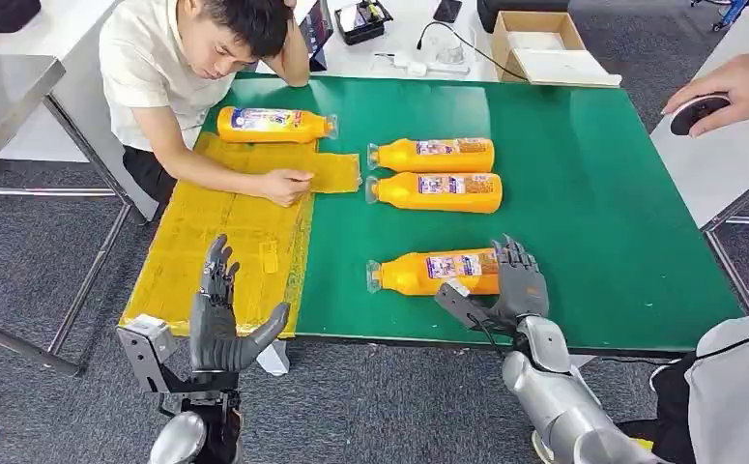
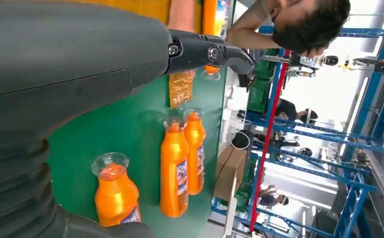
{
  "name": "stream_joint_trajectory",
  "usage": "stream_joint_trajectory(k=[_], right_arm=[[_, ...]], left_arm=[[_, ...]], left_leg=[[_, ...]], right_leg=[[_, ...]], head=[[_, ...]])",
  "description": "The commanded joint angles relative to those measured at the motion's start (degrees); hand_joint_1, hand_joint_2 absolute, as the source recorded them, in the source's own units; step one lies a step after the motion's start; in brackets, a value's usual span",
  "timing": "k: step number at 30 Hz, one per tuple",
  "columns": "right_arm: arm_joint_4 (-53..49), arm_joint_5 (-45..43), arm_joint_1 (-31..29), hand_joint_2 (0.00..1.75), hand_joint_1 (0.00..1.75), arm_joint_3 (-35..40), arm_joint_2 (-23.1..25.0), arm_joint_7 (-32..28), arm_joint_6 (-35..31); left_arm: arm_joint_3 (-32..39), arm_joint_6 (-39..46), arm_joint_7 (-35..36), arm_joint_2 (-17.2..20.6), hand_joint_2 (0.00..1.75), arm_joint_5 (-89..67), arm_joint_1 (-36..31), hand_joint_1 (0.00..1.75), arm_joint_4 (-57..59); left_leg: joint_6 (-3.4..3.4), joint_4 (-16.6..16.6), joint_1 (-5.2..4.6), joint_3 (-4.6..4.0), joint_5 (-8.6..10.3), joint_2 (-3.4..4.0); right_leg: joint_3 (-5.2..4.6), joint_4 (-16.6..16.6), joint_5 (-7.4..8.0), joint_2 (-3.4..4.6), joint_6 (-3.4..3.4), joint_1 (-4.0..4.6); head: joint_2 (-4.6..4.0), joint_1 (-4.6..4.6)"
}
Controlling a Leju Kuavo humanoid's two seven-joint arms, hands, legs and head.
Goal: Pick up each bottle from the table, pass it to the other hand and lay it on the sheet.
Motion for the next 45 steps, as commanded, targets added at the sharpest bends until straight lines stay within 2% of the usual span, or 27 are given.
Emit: stream_joint_trajectory(k=[1, 4, 8, 10, 12, 15, 18, 19, 20, 21, 28, 31, 34, 37, 39, 41, 42, 43, 44, 45], right_arm=[[6.4, 1.9, -3.1, 1.75, 0.0, 4.2, -0.1, -0.2, 1.4], [7.0, 2.8, -3.9, 1.75, 0.0, 4.9, 0.1, -0.1, 1.6], [7.5, 1.2, -3.3, 1.75, 0.0, 3.8, 0.4, -0.6, 2.7], [8.3, -2.0, -2.8, 1.75, 0.0, 1.7, 0.8, -2.4, 7.3], [8.2, -2.0, -2.6, 1.75, 0.0, 1.7, 0.8, -2.5, 7.2], [9.4, -2.9, -3.1, 1.75, 0.0, 2.4, -0.7, -4.7, 14.0], [9.8, -2.6, -3.2, 1.75, 0.0, 2.9, -1.8, -5.4, 15.4], [10.1, -2.9, -3.2, 1.75, 0.17, 2.8, -1.8, -5.5, 16.0], [10.4, -3.2, -3.2, 1.75, 1.69, 2.8, -1.9, -5.8, 17.6], [10.5, -3.3, -3.1, 1.75, 1.75, 2.8, -2.2, -5.8, 18.0], [10.6, -3.4, -3.0, 1.75, 1.75, 2.8, -2.0, -5.6, 18.2], [10.8, -9.1, -1.4, 1.75, 1.75, -1.0, -2.4, -12.1, 22.4], [11.5, -10.0, -0.2, 1.75, 1.75, -1.4, -3.7, -14.1, 24.4], [11.7, -10.5, 0.5, 1.75, 1.75, -1.5, -3.8, -15.0, 25.5], [11.4, -11.4, 0.8, 1.75, 1.75, -1.9, -3.8, -16.3, 26.4], [10.6, -16.0, 1.7, 1.75, 1.75, -5.1, -3.3, -21.0, 28.7], [10.2, -19.1, 2.4, 1.75, 1.75, -7.3, -2.9, -24.5, 30.3], [9.7, -21.3, 3.0, 1.75, 1.75, -8.7, -2.4, -27.2, 30.9], [9.7, -21.3, 3.1, 1.75, 1.75, -8.7, -2.3, -27.2, 30.9], [8.8, -23.0, 3.6, 1.75, 1.75, -9.7, -1.9, -30.0, 30.5]], left_arm=[[-2.0, -0.9, 0.3, 1.9, 1.75, 0.8, -2.7, 0.0, 4.1], [-2.2, -1.4, 0.3, 1.7, 1.75, 1.5, -3.3, 0.0, 4.7], [-2.3, -2.5, 1.7, 1.2, 1.75, 3.9, -3.6, 0.0, 5.7], [-2.7, -4.0, 3.5, 1.6, 1.75, 5.8, -3.7, 0.0, 6.2], [-2.7, -4.0, 3.5, 1.6, 1.75, 5.8, -3.6, 0.0, 6.3], [-3.6, -4.4, 3.5, 2.0, 1.75, 5.9, -5.0, 0.0, 7.4], [-3.7, -4.4, 3.5, 1.9, 1.75, 5.9, -5.7, 0.0, 7.8], [-3.8, -4.4, 3.5, 1.9, 1.75, 5.9, -6.0, 0.0, 8.2], [-4.1, -4.5, 3.5, 1.9, 1.75, 5.9, -6.4, 0.0, 8.7], [-4.3, -4.5, 3.5, 1.8, 1.75, 5.9, -6.7, 0.0, 9.0], [-4.6, -4.9, 3.3, 1.5, 1.75, 6.1, -7.5, 0.0, 9.1], [-5.2, -5.3, 3.5, 1.4, 1.75, 7.5, -8.4, 0.0, 10.2], [-5.6, -5.4, 3.2, 1.0, 1.75, 7.9, -9.2, 0.0, 11.3], [-5.7, -5.4, 3.0, 1.0, 1.75, 8.0, -9.3, 0.0, 11.5], [-5.6, -5.5, 2.7, 1.0, 1.75, 8.0, -9.4, 0.0, 11.6], [-5.3, -5.4, 2.1, 0.9, 1.75, 8.1, -9.5, 0.0, 11.7], [-5.2, -5.2, 1.6, 0.8, 1.75, 8.0, -9.4, 0.0, 11.6], [-4.9, -5.0, 1.3, 0.7, 1.75, 8.0, -9.3, 0.0, 11.5], [-4.9, -5.0, 1.3, 0.7, 1.75, 8.0, -9.3, 0.0, 11.5], [-4.6, -4.6, 0.7, 0.7, 1.75, 7.7, -9.0, 0.0, 11.2]], left_leg=[[-0.12, -0.1, 0.07, 0.37, -0.1, -0.02], [-0.06, 0.0, 0.02, 0.18, -0.03, -0.02], [-0.1, -0.1, 0.05, 0.35, -0.07, -0.01], [-0.1, -0.1, 0.05, 0.39, -0.06, -0.05], [-0.07, -0.1, 0.03, 0.32, -0.03, -0.05], [-0.1, -0.1, 0.06, 0.45, -0.05, -0.04], [-0.07, -0.1, 0.04, 0.44, -0.01, -0.06], [-0.12, -0.1, 0.08, 0.56, -0.03, -0.08], [-0.09, -0.1, 0.05, 0.6, -0.03, -0.05], [-0.11, -0.1, 0.08, 0.68, -0.02, -0.13], [-0.07, -0.1, 0.06, 0.83, -0.02, -0.05], [-0.11, -0.1, 0.09, 0.96, -0.01, -0.12], [-0.15, -0.2, 0.14, 1.04, 0.02, -0.29], [-0.08, -0.1, 0.08, 1.08, -0.06, -0.05], [-0.12, -0.2, 0.1, 1.14, -0.02, -0.14], [-0.1, -0.1, 0.08, 1.23, -0.09, -0.08], [-0.17, -0.2, 0.14, 1.23, 0.01, -0.29], [-0.08, -0.1, 0.13, 1.31, -0.11, -0.2], [-0.11, -0.1, 0.13, 1.4, -0.23, -0.08], [-0.13, -0.1, 0.15, 1.4, -0.17, -0.13]], right_leg=[[0.37, -0.1, -0.12, -0.05, -0.19, 0.08], [0.17, 0.0, -0.04, -0.03, -0.1, 0.02], [0.36, -0.1, -0.08, -0.04, -0.16, 0.06], [0.4, -0.1, -0.09, -0.07, -0.16, 0.06], [0.32, -0.1, -0.06, -0.07, -0.11, 0.04], [0.45, -0.1, -0.07, -0.08, -0.15, 0.07], [0.41, -0.1, -0.05, -0.15, -0.1, 0.05], [0.54, -0.1, -0.06, -0.19, -0.16, 0.09], [0.53, -0.1, -0.04, -0.15, -0.12, 0.06], [0.64, -0.2, -0.06, -0.22, -0.16, 0.09], [0.73, -0.1, -0.03, -0.14, -0.11, 0.06], [0.92, -0.2, -0.04, -0.21, -0.17, 0.11], [1.02, -0.3, -0.06, -0.43, -0.23, 0.15], [0.99, -0.2, -0.04, -0.16, -0.1, 0.1], [1.04, -0.3, -0.02, -0.25, -0.16, 0.12], [1.0, -0.2, -0.07, -0.18, -0.12, 0.09], [1.08, -0.4, -0.04, -0.41, -0.24, 0.16], [0.75, -0.3, -0.08, -0.31, -0.16, 0.15], [0.7, -0.3, -0.18, -0.17, -0.22, 0.16], [0.74, -0.3, -0.17, -0.23, -0.29, 0.18]], head=[[0.0, 0.0], [0.0, 0.0], [0.0, 0.02], [0.0, 0.02], [0.0, 0.02], [0.0, 0.0], [0.0, 0.02], [0.0, 0.0], [0.0, 0.0], [0.0, 0.02], [0.0, 0.04], [0.0, 0.0], [0.0, 0.0], [0.0, 0.0], [0.0, 0.0], [0.0, 0.0], [0.0, 0.0], [0.0, 0.0], [0.0, 0.04], [0.0, 0.04]])
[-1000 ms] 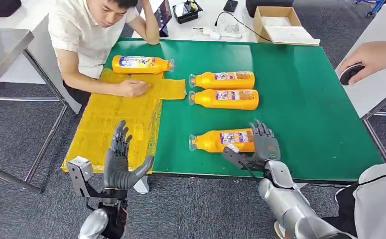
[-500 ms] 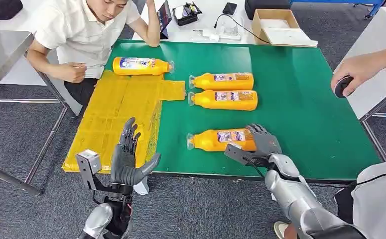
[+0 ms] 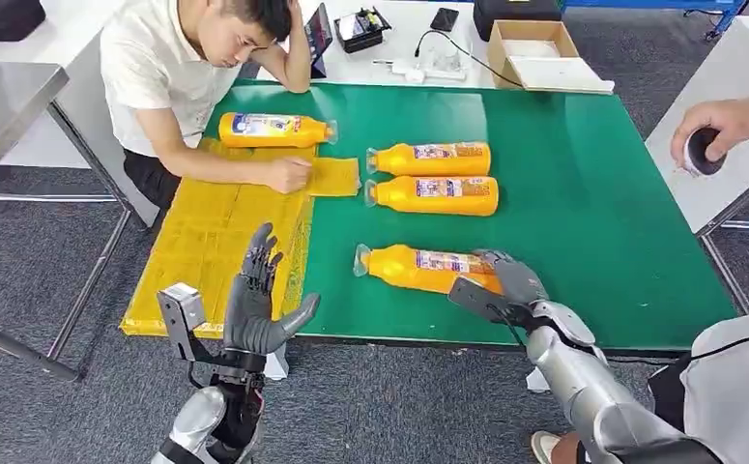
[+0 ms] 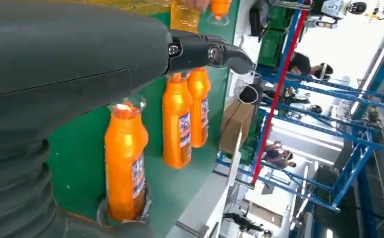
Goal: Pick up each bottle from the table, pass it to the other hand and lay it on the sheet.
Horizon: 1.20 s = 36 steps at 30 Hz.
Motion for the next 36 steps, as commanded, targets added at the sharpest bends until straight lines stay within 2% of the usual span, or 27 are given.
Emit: stream_joint_trajectory(k=[1, 2, 3, 5, 7, 10, 12, 17, 19, 26, 27, 28, 33, 36], right_arm=[[2.3, -9.5, 7.7, 1.75, 1.75, -8.5, 2.0, -11.6, 5.2], [2.3, -9.5, 7.7, 1.75, 1.75, -8.5, 2.0, -11.6, 5.2], [2.2, -9.5, 7.6, 1.75, 1.75, -8.5, 2.1, -11.5, 5.2], [2.2, -9.5, 7.5, 1.75, 1.75, -8.5, 2.0, -11.5, 5.3], [0.5, -12.3, 8.0, 1.75, 1.75, -10.0, 3.0, -15.5, 3.5], [-9.8, -24.7, 11.4, 1.75, 1.75, -11.0, 6.3, -15.8, 4.0], [-10.8, -26.5, 11.7, 1.75, 1.75, -11.1, 7.4, -15.8, 3.2], [-27.3, -36.9, 20.1, 1.75, 1.75, -7.1, 11.7, -15.7, 0.5], [-30.6, -37.6, 22.0, 1.75, 1.75, -5.1, 12.0, -13.8, -0.6], [-29.1, -38.9, 21.1, 1.75, 1.75, -4.6, 10.9, -14.0, -0.5], [-29.1, -38.9, 21.1, 1.75, 1.75, -4.6, 10.9, -14.0, -0.5], [-29.1, -38.9, 21.1, 1.75, 1.75, -4.6, 10.9, -14.0, -0.5], [-29.4, -39.5, 21.3, 1.75, 1.75, -4.8, 11.1, -14.5, -0.5], [-32.6, -40.1, 23.7, 1.75, 1.75, -3.7, 12.7, -14.4, -2.5]], left_arm=[[-0.3, 0.8, -2.0, 0.7, 1.75, -0.5, -1.7, 0.0, 3.6], [-0.3, 0.8, -2.0, 0.7, 1.75, -0.5, -1.7, 0.0, 3.6], [-0.3, 0.8, -2.0, 0.7, 1.75, -0.5, -1.6, 0.0, 3.6], [-0.3, 0.8, -2.0, 0.8, 1.75, -0.5, -1.6, 0.0, 3.6], [0.2, 1.6, -2.5, 0.5, 1.75, -0.8, -1.0, 0.0, 3.2], [1.1, 1.6, -1.7, 0.4, 1.75, 0.7, 0.4, 0.0, 3.4], [1.0, 1.4, -1.5, 0.4, 1.75, 1.2, 0.9, 0.0, 3.6], [1.6, 3.5, -0.3, 0.4, 1.75, 5.3, 3.8, 0.0, 1.6], [1.3, 3.8, -0.3, 0.8, 1.75, 5.5, 4.3, 0.0, 0.8], [1.2, 3.9, -0.2, 0.8, 1.75, 5.6, 3.9, 0.0, 1.1], [1.2, 3.9, -0.2, 0.8, 1.75, 5.6, 3.9, 0.0, 1.1], [1.2, 3.9, -0.2, 0.8, 1.75, 5.6, 3.9, 0.0, 1.1], [1.3, 4.1, -0.1, 0.7, 1.75, 5.8, 4.0, 0.0, 1.0], [1.0, 4.3, 0.1, 0.7, 1.75, 6.2, 4.5, 0.0, 1.1]], left_leg=[[-0.1, -0.1, 0.09, 0.11, 0.0, -0.14], [-0.15, -0.2, 0.12, 0.05, 0.04, -0.13], [-0.12, -0.2, 0.08, 0.08, 0.0, -0.11], [-0.09, -0.1, 0.05, 0.13, -0.01, -0.03], [-0.1, -0.1, 0.09, 0.1, 0.02, -0.04], [-0.12, -0.1, 0.09, 0.07, 0.01, 0.1], [-0.13, -0.1, 0.09, 0.03, 0.0, 0.19], [-0.14, -0.1, 0.1, -0.28, -0.04, 0.2], [-0.09, 0.0, 0.07, -0.48, 0.0, 0.08], [-0.02, 0.0, 0.02, -1.02, 0.07, -0.04], [-0.09, 0.0, 0.07, -0.77, -0.08, 0.03], [-0.04, 0.0, 0.03, -1.01, 0.04, -0.01], [-0.08, 0.0, 0.01, -0.94, 0.02, -0.01], [-0.08, 0.0, 0.02, -0.94, 0.01, -0.01]], right_leg=[[0.18, -0.1, 0.03, -0.14, -0.1, 0.09], [0.19, -0.2, 0.1, -0.14, -0.16, 0.13], [0.75, -0.2, 0.08, -0.13, -0.11, 0.08], [0.77, -0.1, 0.07, -0.07, -0.06, 0.05], [0.75, -0.1, 0.1, -0.11, -0.08, 0.09], [0.68, -0.1, 0.13, 0.04, -0.11, 0.1], [0.63, -0.1, 0.13, 0.13, -0.13, 0.09], [0.35, 0.0, 0.06, 0.14, -0.15, 0.09], [0.22, 0.1, 0.04, 0.07, -0.1, 0.06], [-0.23, 0.1, 0.05, 0.0, -0.03, -0.01], [0.03, 0.1, -0.06, 0.05, -0.13, 0.05], [-0.21, 0.1, 0.04, 0.03, -0.06, 0.01], [-0.17, 0.1, 0.01, 0.03, -0.11, 0.0], [-0.17, 0.1, 0.01, 0.02, -0.1, 0.02]], head=[[0.0, -0.02], [0.0, -0.04], [0.0, 0.0], [0.0, -0.04], [0.0, -0.02], [0.0, 0.0], [0.0, -0.02], [0.0, -0.02], [0.0, -0.04], [0.0, -0.04], [0.0, -0.02], [0.0, -0.02], [0.0, -0.02], [0.0, -0.04]])
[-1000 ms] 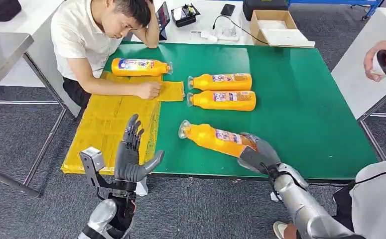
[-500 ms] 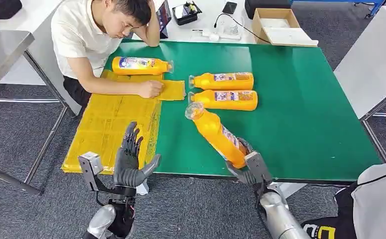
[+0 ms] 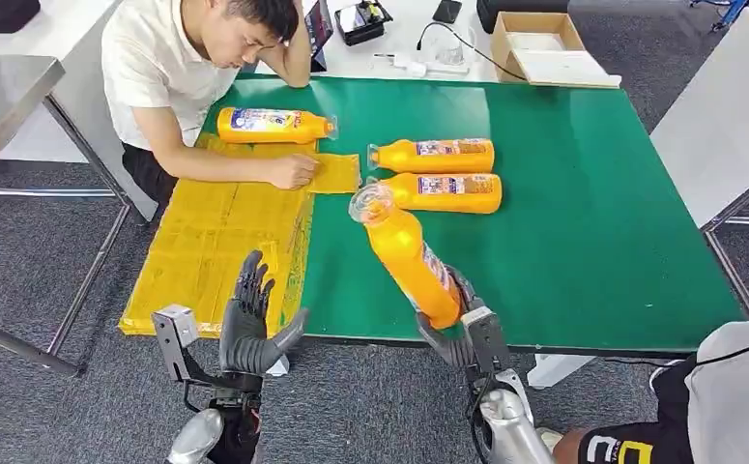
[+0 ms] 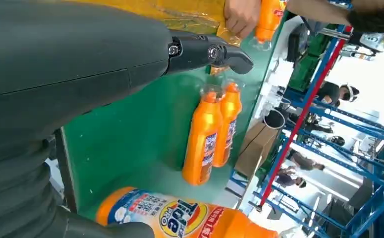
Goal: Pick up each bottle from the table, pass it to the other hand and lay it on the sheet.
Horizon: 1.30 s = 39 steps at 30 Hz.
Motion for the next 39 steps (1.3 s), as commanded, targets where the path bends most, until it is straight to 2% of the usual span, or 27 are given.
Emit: stream_joint_trajectory(k=[1, 6, 11, 14, 19, 28, 32, 33, 39], right_arm=[[-5.2, -1.0, 2.7, 1.75, 1.75, 3.1, 1.5, 0.2, -3.5], [-4.0, -2.7, 3.0, 1.75, 1.75, 5.1, 2.5, 1.7, -5.2], [0.9, -0.3, 1.4, 1.75, 1.75, 12.6, 4.1, -0.1, -5.2], [3.5, 0.5, 0.0, 1.75, 1.75, 16.5, 5.0, -0.3, -4.4], [9.4, -0.1, -2.7, 1.75, 1.75, 19.3, 7.0, -1.1, -6.3], [10.2, 2.1, -3.2, 1.75, 1.75, 25.5, 6.5, -1.6, -11.5], [10.5, 1.0, -3.4, 1.75, 1.55, 27.1, 6.6, -1.6, -11.2], [11.1, 0.7, -3.8, 1.75, 1.68, 27.8, 6.7, -1.6, -11.7], [10.8, 0.3, -4.5, 1.75, 1.75, 33.0, 6.0, -1.6, -12.0]], left_arm=[[0.5, 0.6, 0.6, 0.8, 1.75, 0.8, 0.0, 0.0, 1.4], [-1.2, 0.9, 0.3, 0.9, 1.75, 0.3, -0.6, 0.0, 2.2], [-4.2, -2.5, 1.2, 2.1, 1.75, -0.2, -2.0, 0.0, 3.5], [-5.2, -3.6, -0.7, 2.4, 1.75, -2.3, -2.7, 0.0, 3.2], [-6.2, -11.4, 0.6, 3.1, 1.75, 0.3, -2.6, 0.0, 2.7], [-6.3, -13.7, 1.2, 2.2, 1.75, 1.9, -4.5, 0.0, 6.7], [-6.5, -16.8, 0.7, 2.7, 1.75, 4.1, -4.6, 0.0, 6.1], [-6.4, -17.9, 0.3, 3.0, 1.75, 4.8, -4.5, 0.0, 5.6], [-4.8, -20.9, 0.9, 2.7, 1.75, 7.6, -5.5, 0.0, 6.7]], left_leg=[[-0.09, 0.0, 0.05, 0.17, -0.07, 0.05], [-0.09, 0.0, 0.07, 0.21, -0.1, 0.05], [-0.07, 0.0, 0.08, 0.13, -0.06, 0.1], [-0.09, 0.0, 0.09, 0.17, -0.08, 0.14], [-0.11, -0.1, 0.1, 0.24, -0.09, 0.13], [-0.1, -0.1, 0.09, 0.23, -0.05, 0.05], [-0.07, -0.1, 0.06, 0.12, -0.03, 0.04], [-0.11, -0.1, 0.11, 0.23, -0.09, 0.05], [-0.08, -0.1, 0.09, 0.14, -0.05, 0.06]], right_leg=[[0.14, 0.0, -0.07, 0.04, -0.12, 0.06], [0.16, 0.0, -0.1, 0.03, -0.13, 0.08], [0.07, 0.0, -0.04, 0.07, -0.12, 0.08], [0.1, 0.0, -0.06, 0.11, -0.15, 0.09], [0.17, 0.0, -0.08, 0.1, -0.18, 0.1], [0.19, -0.1, -0.06, 0.02, -0.16, 0.08], [0.08, 0.0, -0.05, 0.01, -0.12, 0.06], [0.2, 0.0, -0.1, 0.01, -0.18, 0.1], [0.1, 0.0, -0.06, 0.03, -0.13, 0.09]], head=[[0.0, 0.02], [0.0, 0.0], [0.0, 0.02], [0.0, 0.02], [0.0, 0.04], [0.0, 0.0], [0.0, 0.02], [0.0, 0.02], [0.0, 0.04]])
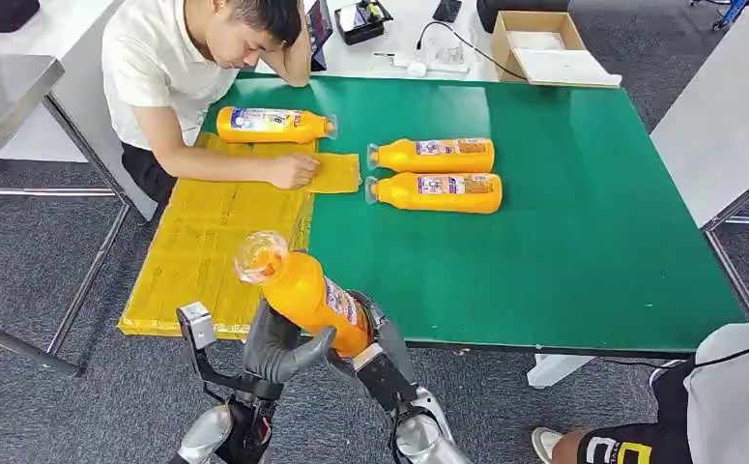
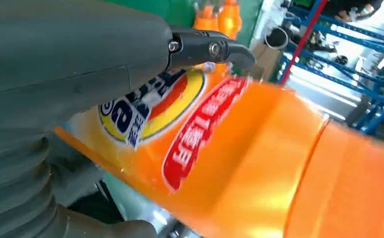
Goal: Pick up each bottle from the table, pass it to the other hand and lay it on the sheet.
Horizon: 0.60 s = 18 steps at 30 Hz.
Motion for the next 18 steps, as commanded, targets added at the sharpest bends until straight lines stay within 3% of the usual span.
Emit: stream_joint_trajectory(k=[1, 7, 8, 9, 10, 18], right_arm=[[4.6, -0.5, -3.9, 1.75, 1.75, 9.8, -1.4, 0.1, -0.5], [4.5, -0.5, -4.7, 1.75, 1.75, 13.3, -1.7, 0.1, 0.0], [4.6, -1.0, -4.8, 1.75, 1.71, 13.2, -1.6, 0.1, 0.3], [4.4, -1.9, -5.0, 1.75, 1.73, 13.0, -1.7, 0.1, 1.1], [4.3, -2.1, -5.2, 1.75, 1.68, 13.3, -1.9, 0.1, 1.2], [4.2, -2.4, -5.2, 1.75, 1.68, 13.3, -1.9, 0.1, 1.4]], left_arm=[[-0.6, -4.0, 0.9, 1.6, 1.75, 2.6, -3.4, 0.0, 4.2], [-1.0, -7.7, -1.3, 1.4, 1.75, 2.6, -5.1, 0.0, 6.2], [-1.0, -7.8, -1.6, 1.3, 1.75, 2.3, -5.4, 0.47, 6.2], [-0.9, -7.7, -2.1, 1.1, 1.75, 1.9, -5.7, 1.62, 6.3], [-1.0, -8.3, -3.1, 1.0, 1.75, 1.4, -5.8, 1.75, 6.0], [-1.2, -8.6, -3.4, 1.1, 1.75, 1.0, -5.8, 1.75, 5.6]], left_leg=[[-0.06, 0.0, 0.03, 0.16, -0.03, 0.01], [-0.04, 0.0, 0.02, 0.13, -0.01, -0.03], [-0.04, 0.0, 0.02, 0.07, 0.0, -0.02], [-0.06, 0.0, 0.05, 0.17, -0.04, -0.04], [-0.05, 0.0, 0.02, 0.13, -0.01, -0.08], [-0.07, 0.0, 0.05, 0.16, -0.03, -0.11]], right_leg=[[0.15, 0.0, -0.03, -0.01, -0.09, 0.04], [0.13, 0.0, -0.03, -0.04, -0.07, 0.02], [0.07, 0.0, -0.01, -0.04, -0.06, 0.02], [0.18, 0.0, -0.06, -0.07, -0.1, 0.05], [0.14, 0.0, -0.05, -0.1, -0.08, 0.03], [0.18, 0.0, -0.07, -0.13, -0.1, 0.06]], head=[[0.0, 0.0], [0.0, 0.02], [0.0, 0.02], [0.0, 0.02], [0.0, 0.04], [0.0, 0.04]])
